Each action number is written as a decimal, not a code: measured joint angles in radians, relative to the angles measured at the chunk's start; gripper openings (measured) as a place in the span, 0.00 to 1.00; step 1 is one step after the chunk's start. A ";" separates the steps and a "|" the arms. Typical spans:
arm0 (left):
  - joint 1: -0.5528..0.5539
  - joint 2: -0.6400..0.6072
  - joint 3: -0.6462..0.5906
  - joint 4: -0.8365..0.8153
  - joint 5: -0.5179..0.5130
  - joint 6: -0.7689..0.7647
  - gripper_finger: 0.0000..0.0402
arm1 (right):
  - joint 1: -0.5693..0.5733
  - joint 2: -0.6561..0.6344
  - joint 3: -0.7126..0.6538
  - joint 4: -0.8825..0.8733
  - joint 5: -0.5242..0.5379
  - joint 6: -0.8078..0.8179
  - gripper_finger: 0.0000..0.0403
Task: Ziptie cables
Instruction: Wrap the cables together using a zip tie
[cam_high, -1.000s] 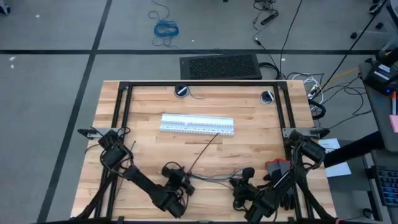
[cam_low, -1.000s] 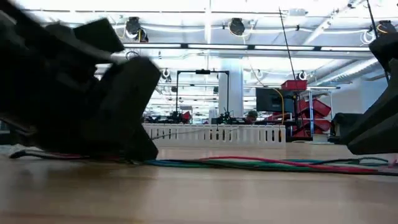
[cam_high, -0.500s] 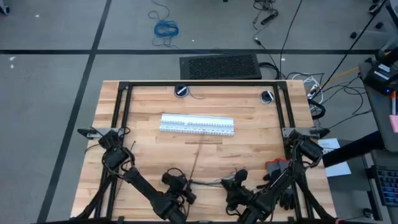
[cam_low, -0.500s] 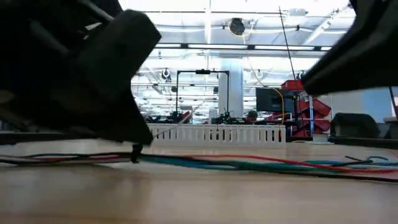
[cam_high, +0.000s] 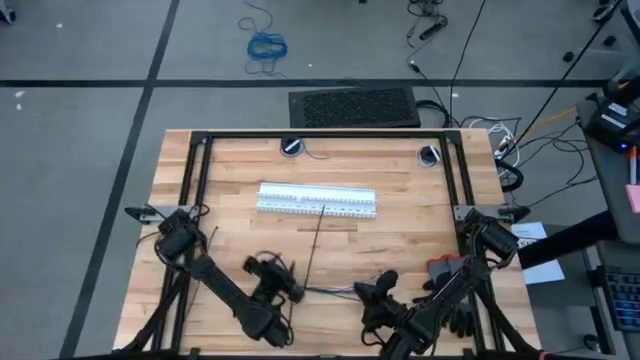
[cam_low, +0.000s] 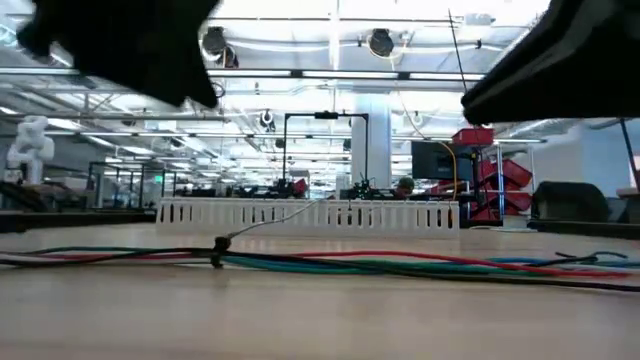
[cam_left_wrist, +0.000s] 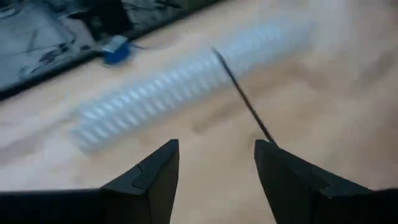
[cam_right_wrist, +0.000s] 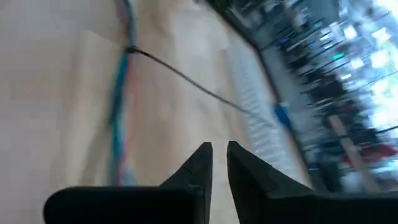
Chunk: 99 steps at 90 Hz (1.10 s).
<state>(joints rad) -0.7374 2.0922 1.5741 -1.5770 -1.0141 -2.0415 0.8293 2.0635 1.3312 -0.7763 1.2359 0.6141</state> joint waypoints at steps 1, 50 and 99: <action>-0.001 -0.010 -0.005 0.007 -0.001 0.001 0.52 | -0.005 -0.002 0.000 -0.015 -0.001 0.010 0.09; -0.015 -0.429 -0.496 0.112 0.463 0.032 0.52 | -0.338 -0.207 -0.460 0.899 -0.817 -0.408 0.09; 0.121 -0.844 -0.851 0.259 0.796 -0.096 0.52 | -0.687 -0.196 -0.549 1.328 -1.304 -0.714 0.09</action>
<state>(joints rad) -0.6160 1.2480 0.7233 -1.3182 -0.2183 -2.1371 0.1422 1.8676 0.7818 0.5516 -0.0677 -0.0996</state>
